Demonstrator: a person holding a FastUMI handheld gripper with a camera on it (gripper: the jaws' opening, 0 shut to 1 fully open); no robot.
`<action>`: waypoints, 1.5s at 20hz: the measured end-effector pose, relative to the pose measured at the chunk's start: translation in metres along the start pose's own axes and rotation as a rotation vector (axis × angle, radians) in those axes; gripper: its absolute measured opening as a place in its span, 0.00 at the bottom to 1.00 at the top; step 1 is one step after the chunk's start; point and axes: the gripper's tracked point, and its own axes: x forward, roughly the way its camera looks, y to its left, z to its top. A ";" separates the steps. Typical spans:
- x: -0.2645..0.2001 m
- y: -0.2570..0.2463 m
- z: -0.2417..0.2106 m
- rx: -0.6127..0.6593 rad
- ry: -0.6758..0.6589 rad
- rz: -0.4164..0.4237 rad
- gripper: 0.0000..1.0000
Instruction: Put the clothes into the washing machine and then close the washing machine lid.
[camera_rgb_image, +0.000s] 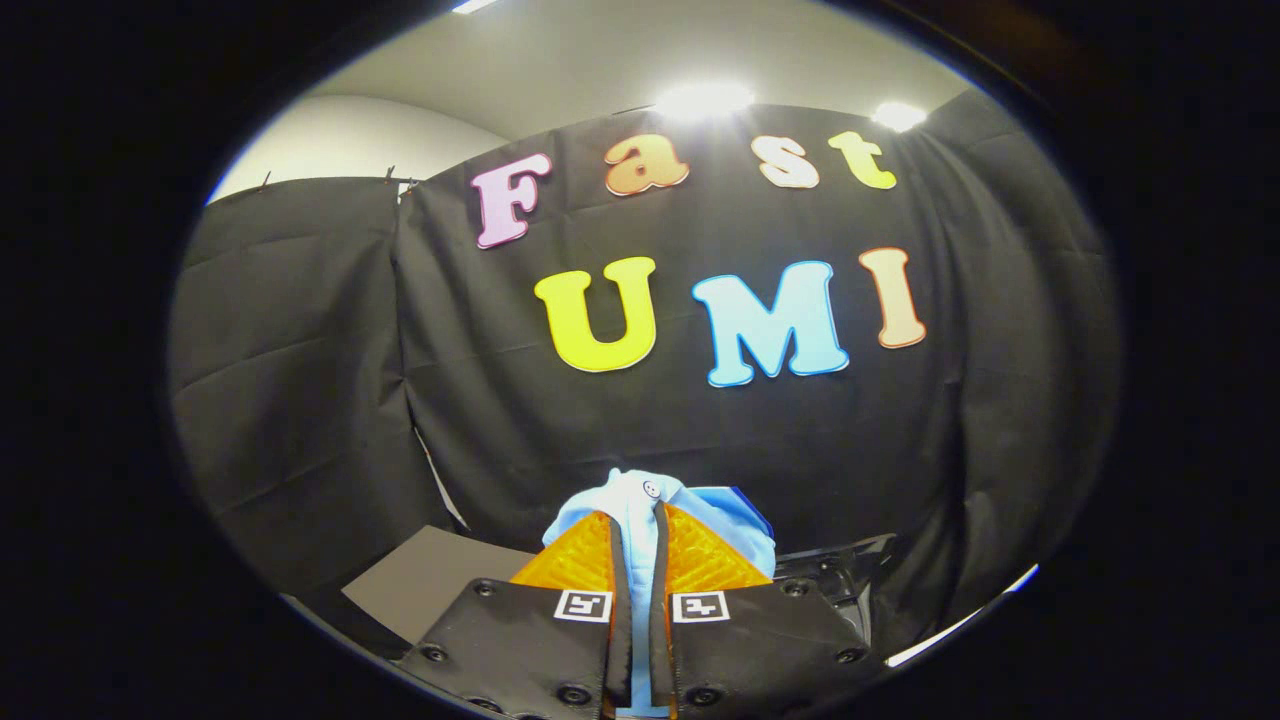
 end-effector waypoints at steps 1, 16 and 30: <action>-0.002 -0.009 -0.003 0.002 0.005 -0.013 0.08; 0.003 -0.071 -0.085 0.039 0.098 -0.082 0.08; 0.034 -0.086 -0.189 0.077 0.252 -0.080 0.08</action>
